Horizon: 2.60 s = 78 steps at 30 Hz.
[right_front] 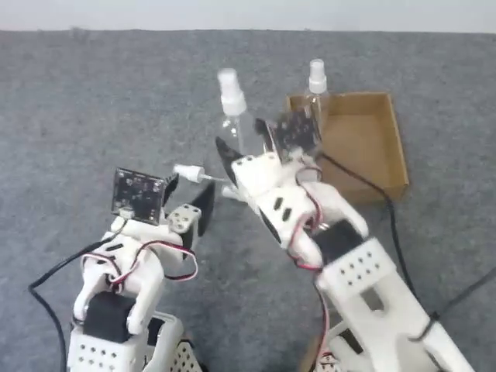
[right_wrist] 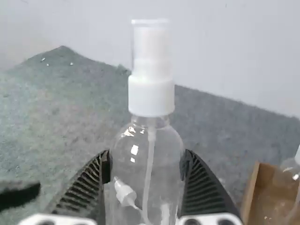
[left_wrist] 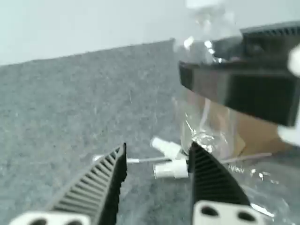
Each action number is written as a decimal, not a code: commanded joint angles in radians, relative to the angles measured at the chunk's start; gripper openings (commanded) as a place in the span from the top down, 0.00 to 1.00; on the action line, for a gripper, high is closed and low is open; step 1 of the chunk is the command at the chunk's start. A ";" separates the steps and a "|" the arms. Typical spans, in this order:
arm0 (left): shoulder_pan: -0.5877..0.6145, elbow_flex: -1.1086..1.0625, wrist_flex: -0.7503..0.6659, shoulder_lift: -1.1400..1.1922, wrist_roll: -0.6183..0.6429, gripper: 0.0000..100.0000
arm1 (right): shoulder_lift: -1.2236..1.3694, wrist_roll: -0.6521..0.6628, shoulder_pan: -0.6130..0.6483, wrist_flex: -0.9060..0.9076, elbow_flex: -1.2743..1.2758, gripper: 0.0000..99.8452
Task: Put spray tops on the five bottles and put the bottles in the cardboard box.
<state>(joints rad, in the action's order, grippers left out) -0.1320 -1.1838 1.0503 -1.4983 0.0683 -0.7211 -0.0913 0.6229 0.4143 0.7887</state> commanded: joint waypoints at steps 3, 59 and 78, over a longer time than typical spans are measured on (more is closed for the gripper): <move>-0.083 -0.048 -0.074 0.000 -0.006 0.70 | 0.128 -0.029 0.016 0.073 -0.195 0.99; -0.095 -0.145 -0.184 0.000 -0.008 0.85 | 0.400 0.261 -0.670 0.019 -0.347 0.99; -0.095 -0.145 -0.183 0.000 -0.008 0.85 | 0.894 0.164 -0.670 -0.427 -0.488 0.99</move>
<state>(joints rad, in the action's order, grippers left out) -0.2286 -1.3341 0.8938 -1.4906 0.0667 0.1611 0.0898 -0.0353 0.0829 0.3728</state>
